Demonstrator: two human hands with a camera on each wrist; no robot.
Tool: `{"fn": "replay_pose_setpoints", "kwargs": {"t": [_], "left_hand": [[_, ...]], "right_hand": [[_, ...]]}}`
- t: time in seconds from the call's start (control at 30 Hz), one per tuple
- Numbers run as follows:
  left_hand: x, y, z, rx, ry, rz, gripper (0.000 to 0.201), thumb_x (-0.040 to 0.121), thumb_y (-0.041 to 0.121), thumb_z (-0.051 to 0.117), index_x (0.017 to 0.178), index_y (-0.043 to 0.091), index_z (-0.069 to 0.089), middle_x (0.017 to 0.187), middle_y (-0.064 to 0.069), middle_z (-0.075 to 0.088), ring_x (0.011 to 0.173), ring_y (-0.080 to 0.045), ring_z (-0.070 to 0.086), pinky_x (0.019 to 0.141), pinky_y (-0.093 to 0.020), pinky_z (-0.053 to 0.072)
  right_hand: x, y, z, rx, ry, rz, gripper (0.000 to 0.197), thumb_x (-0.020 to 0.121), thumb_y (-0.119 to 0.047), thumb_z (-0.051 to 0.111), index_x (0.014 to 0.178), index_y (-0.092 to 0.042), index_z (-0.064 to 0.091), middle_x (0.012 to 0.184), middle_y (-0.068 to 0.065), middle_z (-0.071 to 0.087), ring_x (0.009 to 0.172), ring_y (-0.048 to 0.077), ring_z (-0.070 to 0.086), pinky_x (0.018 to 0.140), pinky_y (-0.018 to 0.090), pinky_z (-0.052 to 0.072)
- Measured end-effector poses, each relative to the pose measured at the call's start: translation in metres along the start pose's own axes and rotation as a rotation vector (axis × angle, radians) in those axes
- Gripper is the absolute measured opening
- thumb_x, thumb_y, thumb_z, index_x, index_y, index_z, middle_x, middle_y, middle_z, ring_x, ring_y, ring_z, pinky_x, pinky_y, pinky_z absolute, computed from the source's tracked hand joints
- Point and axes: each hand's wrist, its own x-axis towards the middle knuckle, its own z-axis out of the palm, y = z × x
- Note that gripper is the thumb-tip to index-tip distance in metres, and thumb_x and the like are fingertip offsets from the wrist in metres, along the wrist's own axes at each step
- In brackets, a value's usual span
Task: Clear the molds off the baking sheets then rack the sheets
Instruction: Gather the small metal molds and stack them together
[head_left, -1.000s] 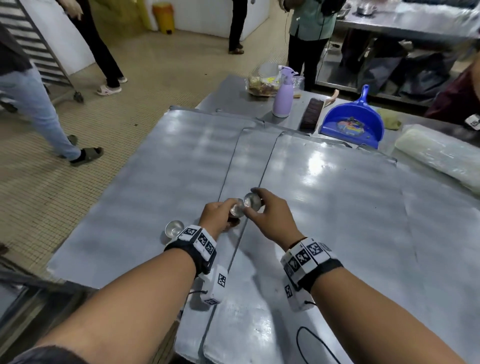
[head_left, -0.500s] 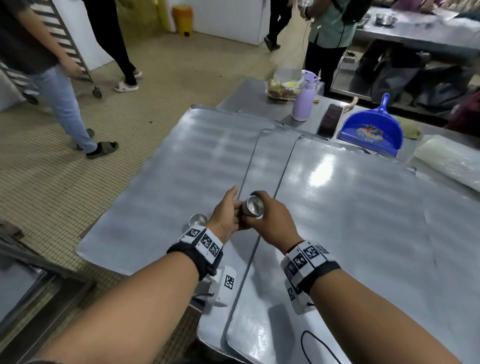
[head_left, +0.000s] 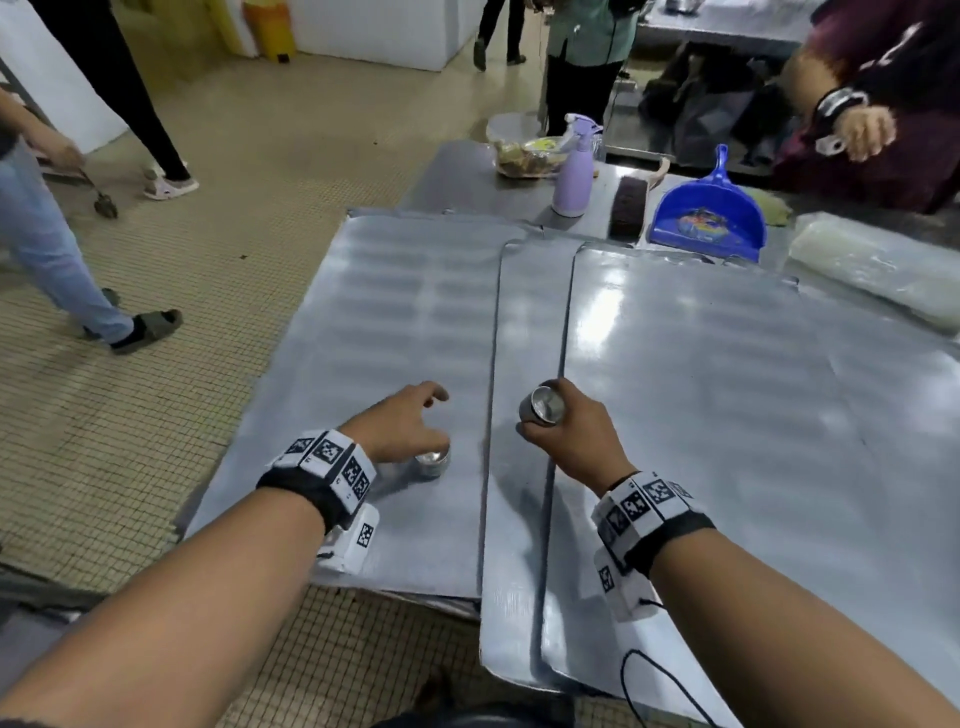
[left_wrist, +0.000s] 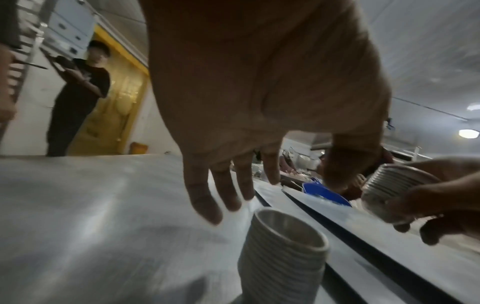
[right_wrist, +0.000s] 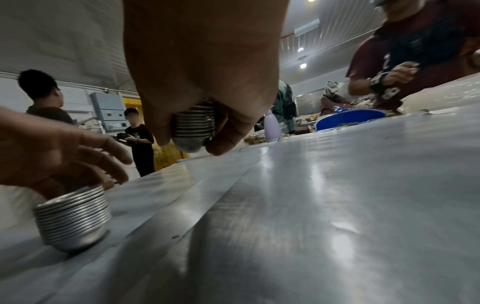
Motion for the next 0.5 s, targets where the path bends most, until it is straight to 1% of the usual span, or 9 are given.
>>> {"fn": "replay_pose_setpoints", "kwargs": {"t": [0.07,0.1,0.13,0.2,0.27,0.33,0.37,0.4,0.5], "left_hand": [[0.003,-0.001,0.008,0.113,-0.158,0.037,0.073,0.078,0.024,0.075,0.143,0.025,0.041,0.132,-0.003,0.053,0.112,-0.021,0.058,0.093,-0.029,0.048],[0.005,-0.001,0.012,0.185,-0.202,0.051,0.074,0.076,0.022,0.077,0.141,0.024,0.042,0.128,-0.003,0.056,0.108,-0.022,0.061,0.086,-0.026,0.048],[0.007,-0.002,0.016,0.268,-0.213,0.065,0.07,0.074,0.021,0.078,0.136,0.022,0.045,0.124,-0.002,0.059,0.104,-0.023,0.061,0.082,-0.025,0.048],[0.01,-0.005,0.024,0.42,-0.16,0.107,0.049,0.076,0.022,0.073,0.121,0.019,0.054,0.118,-0.004,0.062,0.095,-0.023,0.06,0.077,-0.028,0.047],[0.01,-0.005,0.024,0.448,-0.108,0.119,0.032,0.078,0.024,0.068,0.107,0.018,0.057,0.109,-0.006,0.065,0.087,-0.024,0.058,0.069,-0.029,0.043],[0.012,0.001,0.021,0.418,-0.104,0.121,0.031,0.076,0.026,0.071,0.102,0.019,0.057,0.102,-0.005,0.065,0.085,-0.024,0.061,0.067,-0.031,0.047],[0.013,0.007,0.018,0.398,-0.096,0.135,0.031,0.075,0.027,0.073,0.1,0.02,0.057,0.1,-0.004,0.065,0.085,-0.024,0.062,0.069,-0.033,0.05],[0.016,0.015,0.015,0.376,-0.081,0.161,0.03,0.075,0.027,0.074,0.099,0.02,0.057,0.099,-0.003,0.065,0.085,-0.024,0.062,0.07,-0.033,0.052],[0.022,0.048,0.01,0.318,-0.046,0.257,0.027,0.076,0.026,0.075,0.096,0.022,0.057,0.093,0.004,0.064,0.083,-0.018,0.061,0.066,-0.029,0.049]], "right_hand": [[-0.005,0.002,0.0,0.005,0.009,0.036,0.052,0.074,-0.034,0.082,0.119,-0.023,0.059,0.102,-0.004,0.068,0.091,0.016,0.065,0.077,0.029,0.053],[-0.008,0.002,-0.001,0.009,0.012,0.051,0.052,0.073,-0.034,0.082,0.119,-0.022,0.059,0.102,-0.005,0.068,0.092,0.016,0.064,0.079,0.031,0.054],[-0.012,0.003,-0.002,0.007,0.017,0.066,0.052,0.073,-0.034,0.082,0.118,-0.022,0.059,0.102,-0.005,0.067,0.092,0.016,0.064,0.08,0.032,0.055],[-0.018,0.006,-0.004,0.001,0.035,0.094,0.051,0.073,-0.034,0.082,0.116,-0.022,0.059,0.101,-0.005,0.067,0.09,0.016,0.064,0.078,0.031,0.054],[-0.024,0.008,-0.008,0.005,0.051,0.114,0.049,0.073,-0.033,0.082,0.115,-0.022,0.058,0.1,-0.004,0.068,0.088,0.016,0.065,0.072,0.025,0.052],[-0.033,0.012,-0.015,0.008,0.086,0.133,0.048,0.073,-0.033,0.082,0.113,-0.023,0.057,0.099,-0.003,0.068,0.086,0.015,0.064,0.066,0.017,0.046],[-0.037,0.014,-0.019,0.011,0.104,0.14,0.048,0.074,-0.032,0.082,0.114,-0.023,0.057,0.099,-0.003,0.068,0.086,0.015,0.063,0.064,0.017,0.044],[-0.041,0.016,-0.023,0.016,0.121,0.147,0.05,0.074,-0.032,0.081,0.117,-0.023,0.056,0.1,-0.003,0.068,0.087,0.016,0.063,0.066,0.019,0.045],[-0.054,0.021,-0.039,0.052,0.158,0.191,0.056,0.075,-0.031,0.081,0.124,-0.026,0.054,0.101,-0.004,0.065,0.092,0.018,0.063,0.077,0.027,0.05]]}}
